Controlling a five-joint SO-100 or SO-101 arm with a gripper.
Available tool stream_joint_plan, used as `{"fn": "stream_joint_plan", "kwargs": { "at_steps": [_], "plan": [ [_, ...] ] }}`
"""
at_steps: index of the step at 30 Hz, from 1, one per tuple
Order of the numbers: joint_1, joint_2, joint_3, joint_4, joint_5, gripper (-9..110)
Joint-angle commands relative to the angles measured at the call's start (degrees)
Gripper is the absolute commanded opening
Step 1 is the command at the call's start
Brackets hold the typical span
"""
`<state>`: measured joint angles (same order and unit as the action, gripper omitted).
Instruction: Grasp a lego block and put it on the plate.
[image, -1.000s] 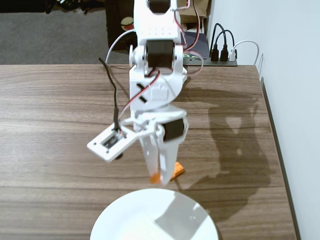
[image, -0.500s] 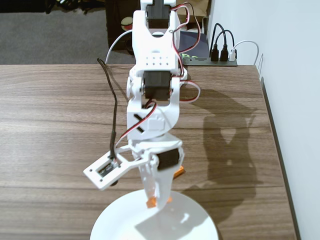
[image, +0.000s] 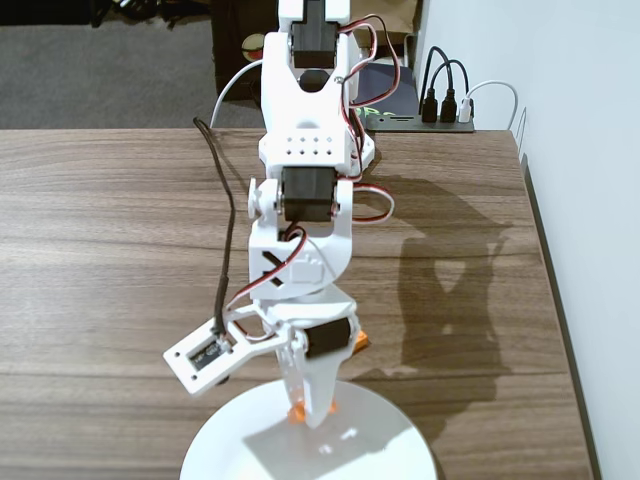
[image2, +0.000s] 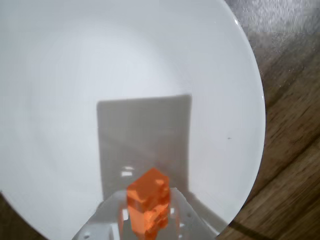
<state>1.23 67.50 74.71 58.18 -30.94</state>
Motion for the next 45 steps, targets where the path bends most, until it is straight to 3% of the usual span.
{"fn": "stream_joint_plan", "kwargs": {
  "at_steps": [1, 21, 23, 30, 36, 40, 45],
  "plan": [
    [-0.2, 0.4, -2.3, 0.4, 0.7, 4],
    [-0.4, -0.3, -1.6, 0.7, 4.1, 13],
    [-0.4, -0.1, -1.6, 0.9, 4.3, 21],
    [-0.4, 5.2, 1.0, 2.2, 4.6, 21],
    [-0.5, 19.1, 9.2, 4.9, 5.6, 20],
    [-1.1, 30.1, 18.0, 5.7, 7.6, 2],
    [-1.6, 42.7, 30.2, 6.6, 10.5, 1]
  ]
}}
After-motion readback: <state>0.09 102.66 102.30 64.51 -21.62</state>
